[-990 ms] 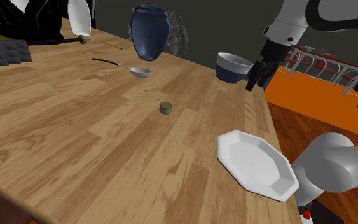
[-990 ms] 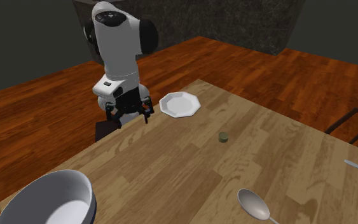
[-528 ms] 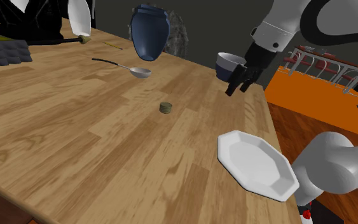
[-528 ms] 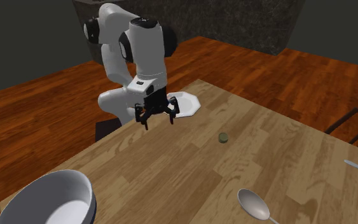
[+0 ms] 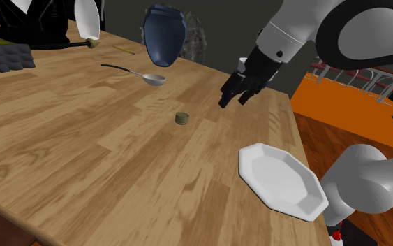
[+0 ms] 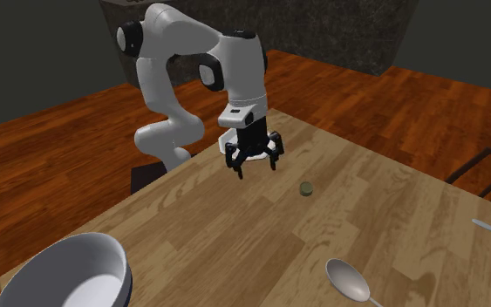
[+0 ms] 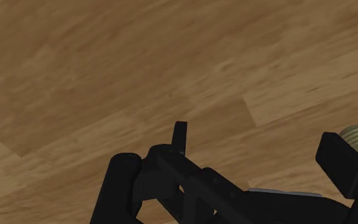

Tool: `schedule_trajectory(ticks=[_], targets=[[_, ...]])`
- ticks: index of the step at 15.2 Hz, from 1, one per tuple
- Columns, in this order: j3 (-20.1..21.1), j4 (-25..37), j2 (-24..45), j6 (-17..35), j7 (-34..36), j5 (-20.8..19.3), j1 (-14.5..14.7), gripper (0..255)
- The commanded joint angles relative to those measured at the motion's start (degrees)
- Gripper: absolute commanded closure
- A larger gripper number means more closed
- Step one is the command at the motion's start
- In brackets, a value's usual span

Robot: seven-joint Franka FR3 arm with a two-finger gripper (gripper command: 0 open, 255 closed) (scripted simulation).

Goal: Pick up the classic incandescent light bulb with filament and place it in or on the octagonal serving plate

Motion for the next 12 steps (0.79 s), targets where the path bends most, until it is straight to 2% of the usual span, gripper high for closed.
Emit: schedule_trajectory(ticks=[1, 5, 9, 12], targets=[[2.7, 0.9, 1.9, 3.5, 2.5, 0.5, -0.1, 0], [8.6, 3.6, 6.2, 9.7, 8.0, 0.3, -1.0, 0], [15.0, 7.2, 10.8, 15.2, 13.9, -1.7, -3.3, 0], [15.9, 6.3, 12.3, 17.6, 14.3, -2.2, -4.0, 0]])
